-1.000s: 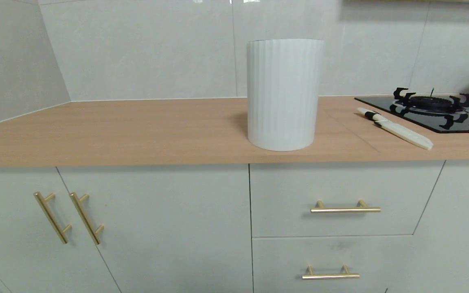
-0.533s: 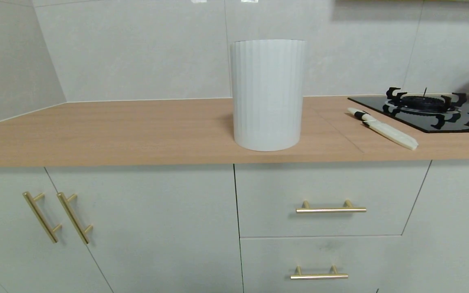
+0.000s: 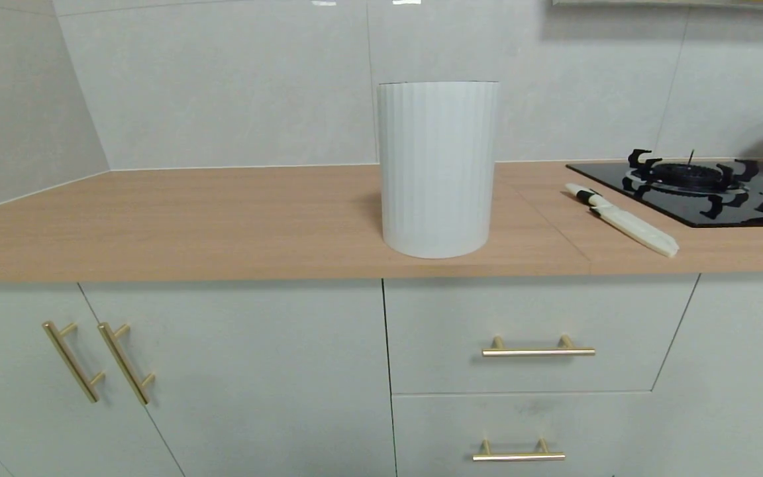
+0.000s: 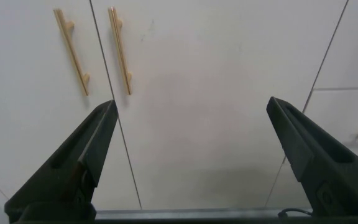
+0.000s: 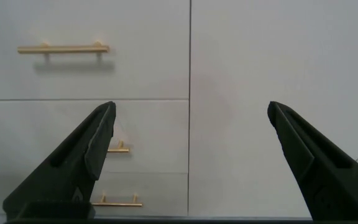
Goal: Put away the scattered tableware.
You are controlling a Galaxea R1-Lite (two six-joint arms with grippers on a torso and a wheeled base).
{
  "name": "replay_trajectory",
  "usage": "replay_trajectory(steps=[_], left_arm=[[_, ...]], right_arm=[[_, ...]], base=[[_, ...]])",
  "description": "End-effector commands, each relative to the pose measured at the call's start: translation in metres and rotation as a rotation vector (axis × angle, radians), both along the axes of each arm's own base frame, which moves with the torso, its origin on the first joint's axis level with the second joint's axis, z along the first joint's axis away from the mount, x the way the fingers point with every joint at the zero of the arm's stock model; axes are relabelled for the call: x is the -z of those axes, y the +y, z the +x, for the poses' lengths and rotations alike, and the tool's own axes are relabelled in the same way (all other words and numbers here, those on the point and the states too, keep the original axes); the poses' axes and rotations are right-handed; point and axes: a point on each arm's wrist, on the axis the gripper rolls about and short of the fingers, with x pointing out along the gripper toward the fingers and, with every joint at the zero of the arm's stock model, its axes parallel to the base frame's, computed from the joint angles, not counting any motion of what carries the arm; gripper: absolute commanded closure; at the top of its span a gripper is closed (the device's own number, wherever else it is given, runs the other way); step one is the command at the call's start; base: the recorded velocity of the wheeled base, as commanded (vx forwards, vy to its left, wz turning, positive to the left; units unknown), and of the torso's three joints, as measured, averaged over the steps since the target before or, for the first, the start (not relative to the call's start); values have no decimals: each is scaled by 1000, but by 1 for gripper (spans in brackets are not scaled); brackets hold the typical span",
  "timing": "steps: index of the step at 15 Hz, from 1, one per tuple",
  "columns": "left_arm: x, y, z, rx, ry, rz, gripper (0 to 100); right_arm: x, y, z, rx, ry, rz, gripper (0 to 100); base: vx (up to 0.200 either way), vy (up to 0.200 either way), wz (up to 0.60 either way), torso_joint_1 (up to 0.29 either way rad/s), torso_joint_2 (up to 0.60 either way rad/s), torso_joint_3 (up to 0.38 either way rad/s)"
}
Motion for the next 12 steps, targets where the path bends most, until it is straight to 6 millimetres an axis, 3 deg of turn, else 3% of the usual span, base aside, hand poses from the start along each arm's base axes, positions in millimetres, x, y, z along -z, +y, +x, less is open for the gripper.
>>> replay_trajectory(steps=[1,12], left_arm=[[0,0,0,0,0,0,0],[0,0,0,0,0,0,0]], right_arm=[[0,0,0,-1,1,0,0],[0,0,0,-1,1,0,0]], base=[[0,0,0,36,-159,-286],[0,0,0,179,-483,-286]])
